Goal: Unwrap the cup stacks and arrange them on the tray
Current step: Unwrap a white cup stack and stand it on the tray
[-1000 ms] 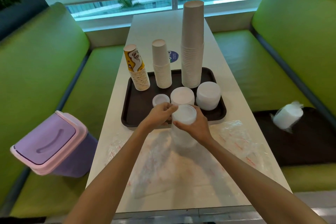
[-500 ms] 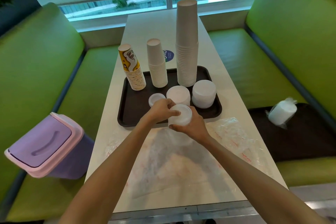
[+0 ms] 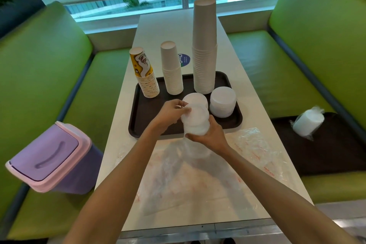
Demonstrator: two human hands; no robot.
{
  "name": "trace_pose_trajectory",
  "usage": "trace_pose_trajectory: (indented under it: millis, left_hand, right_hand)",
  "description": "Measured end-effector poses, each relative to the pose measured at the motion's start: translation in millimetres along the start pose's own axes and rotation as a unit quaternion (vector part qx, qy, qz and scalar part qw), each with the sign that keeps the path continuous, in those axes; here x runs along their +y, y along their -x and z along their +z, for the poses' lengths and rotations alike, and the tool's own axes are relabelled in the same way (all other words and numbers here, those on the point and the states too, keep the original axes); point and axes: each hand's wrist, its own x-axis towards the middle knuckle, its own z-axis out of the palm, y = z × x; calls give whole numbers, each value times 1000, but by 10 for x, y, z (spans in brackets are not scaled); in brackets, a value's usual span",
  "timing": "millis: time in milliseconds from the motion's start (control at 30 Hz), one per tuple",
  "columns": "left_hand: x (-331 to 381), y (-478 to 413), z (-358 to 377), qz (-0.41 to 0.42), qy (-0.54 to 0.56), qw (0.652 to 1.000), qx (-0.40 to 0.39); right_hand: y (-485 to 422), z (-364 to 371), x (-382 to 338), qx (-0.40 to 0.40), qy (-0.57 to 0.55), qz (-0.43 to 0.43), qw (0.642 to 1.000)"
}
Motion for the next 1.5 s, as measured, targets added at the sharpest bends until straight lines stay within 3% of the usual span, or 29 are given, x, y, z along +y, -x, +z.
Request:
trace_pose_trajectory:
  millis: [200,367,1133,1367,1500]
  left_hand:
    - [-192,-198,-304,-58,171,962,203]
    - [-475,-507,-334,-136,170,937,274]
    - [-830,-1125,-130,-198,-84,944,250]
    - [-792,-1045,-48,-83,-170,956,222]
    - [-814,-1002,-24,-66,-218,959,166]
  right_hand:
    - [-1,-16,-6,-11,-8,20,1000]
    - [-3,-14,-22,-15,-5,17,1000]
    - [-93,17,69,-9,11,4,1000]
    - [-91,16,52,-8,4,2,1000]
    - [-88,14,44,-10,-4,3,1000]
